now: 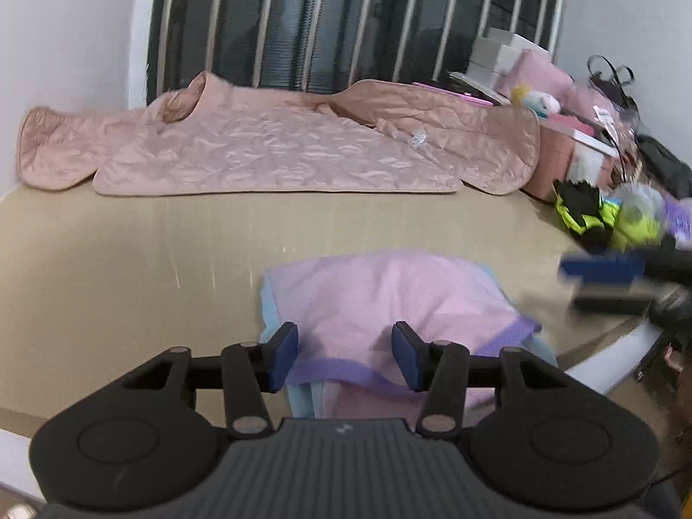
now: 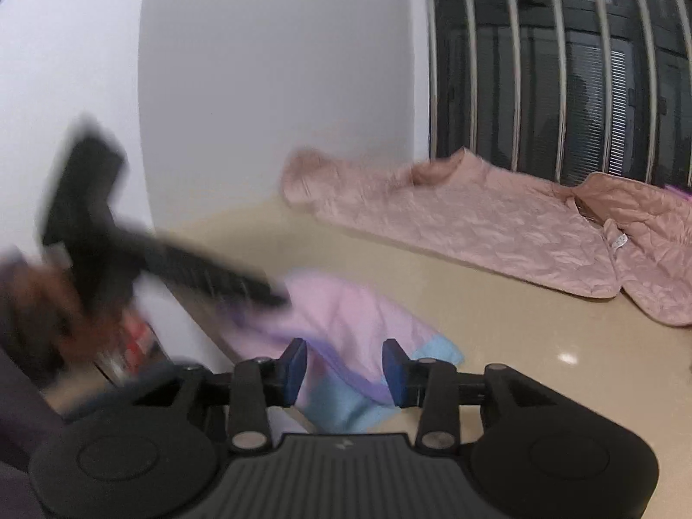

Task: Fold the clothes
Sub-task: 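Open the left tool and withdraw it above the folded bundle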

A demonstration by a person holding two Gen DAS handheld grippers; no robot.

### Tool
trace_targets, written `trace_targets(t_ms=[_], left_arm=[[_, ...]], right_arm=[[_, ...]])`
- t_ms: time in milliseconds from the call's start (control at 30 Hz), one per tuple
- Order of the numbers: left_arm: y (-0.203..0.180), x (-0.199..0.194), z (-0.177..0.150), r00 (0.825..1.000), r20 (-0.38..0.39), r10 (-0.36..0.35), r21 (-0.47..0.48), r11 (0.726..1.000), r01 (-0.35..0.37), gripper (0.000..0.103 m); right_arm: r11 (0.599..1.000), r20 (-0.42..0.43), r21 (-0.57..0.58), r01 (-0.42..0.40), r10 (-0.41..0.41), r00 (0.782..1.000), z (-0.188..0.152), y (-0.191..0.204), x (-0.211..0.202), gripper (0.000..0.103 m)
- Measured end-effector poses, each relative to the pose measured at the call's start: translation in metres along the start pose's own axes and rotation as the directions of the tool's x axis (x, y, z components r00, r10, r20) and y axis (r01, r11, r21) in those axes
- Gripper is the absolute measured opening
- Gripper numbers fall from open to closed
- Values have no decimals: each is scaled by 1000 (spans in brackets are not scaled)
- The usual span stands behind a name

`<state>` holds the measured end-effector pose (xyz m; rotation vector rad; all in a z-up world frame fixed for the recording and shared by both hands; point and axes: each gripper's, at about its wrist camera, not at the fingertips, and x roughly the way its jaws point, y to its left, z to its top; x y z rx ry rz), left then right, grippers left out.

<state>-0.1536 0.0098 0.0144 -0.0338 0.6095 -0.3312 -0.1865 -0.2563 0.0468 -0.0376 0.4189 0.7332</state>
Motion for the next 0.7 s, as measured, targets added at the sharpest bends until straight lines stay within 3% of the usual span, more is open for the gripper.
trace_targets(t_ms=[100,233,400,700], left_arm=[[0,1,-4,1000,0,-2,-4,1000,2,50],[1,1,-5,1000,-3,1,-14,1000,-1,53],[2,-2,-10,1000,3,-4,-12,1000,4,57],[3,-3,-10,1000,-9,-6,-19,1000,6,59]], right_arm=[[989,110,149,12,-29,994,6,-9,-10,45],[968,22,190,167,-174,984,9,-4,25,45],[968,-110,151,202,-187,976,-10,8,66,45],[960,-64,173,219,-211,975,-24,7,69,48]])
